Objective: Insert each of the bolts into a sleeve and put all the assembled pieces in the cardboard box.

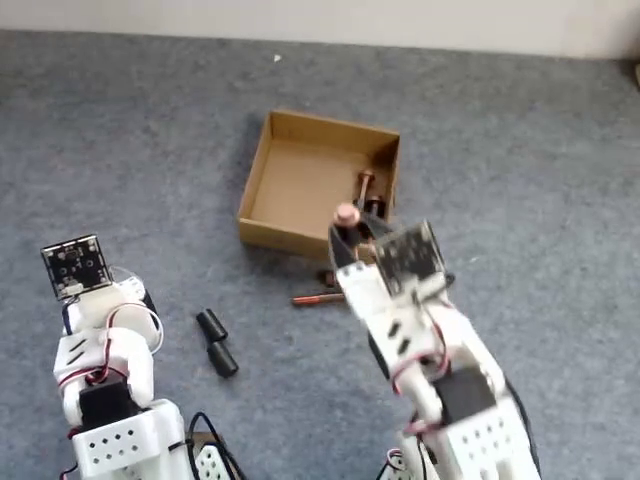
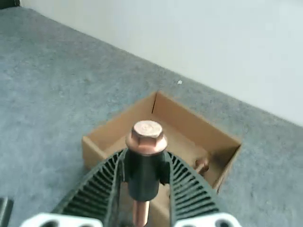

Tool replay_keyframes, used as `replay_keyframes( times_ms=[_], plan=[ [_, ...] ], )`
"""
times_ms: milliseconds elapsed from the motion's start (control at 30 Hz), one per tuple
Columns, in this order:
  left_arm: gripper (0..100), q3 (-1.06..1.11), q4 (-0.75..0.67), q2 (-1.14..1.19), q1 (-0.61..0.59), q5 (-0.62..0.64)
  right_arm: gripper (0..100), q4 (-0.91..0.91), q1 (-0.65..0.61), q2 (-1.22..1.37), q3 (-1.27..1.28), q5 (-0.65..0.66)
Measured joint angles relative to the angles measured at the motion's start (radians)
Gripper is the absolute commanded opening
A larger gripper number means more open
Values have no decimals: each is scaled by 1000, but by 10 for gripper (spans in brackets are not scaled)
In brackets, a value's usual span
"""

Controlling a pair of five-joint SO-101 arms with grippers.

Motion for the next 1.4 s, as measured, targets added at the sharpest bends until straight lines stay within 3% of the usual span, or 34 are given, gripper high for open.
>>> replay_keyframes(
  times_ms=[300, 567, 700, 833, 1000, 1100, 1400],
  plan=[
    [6, 0, 0, 0, -9, 0, 6, -212, 12, 649, -278, 0],
    [6, 0, 0, 0, -9, 0, 39, -230, 72, 1034, -494, -6],
    [6, 0, 0, 0, -21, 0, 116, -230, 78, 1112, -528, -9],
    [6, 0, 0, 0, -69, 0, 120, -230, 81, 1119, -546, -57],
    [6, 0, 0, 0, -86, 0, 122, -95, 78, 1042, -560, -78],
    [6, 0, 0, 0, -86, 0, 123, 2, 20, 951, -562, -80],
    [6, 0, 0, 0, -149, 0, 124, 176, -356, 910, -543, -80]
  ],
)
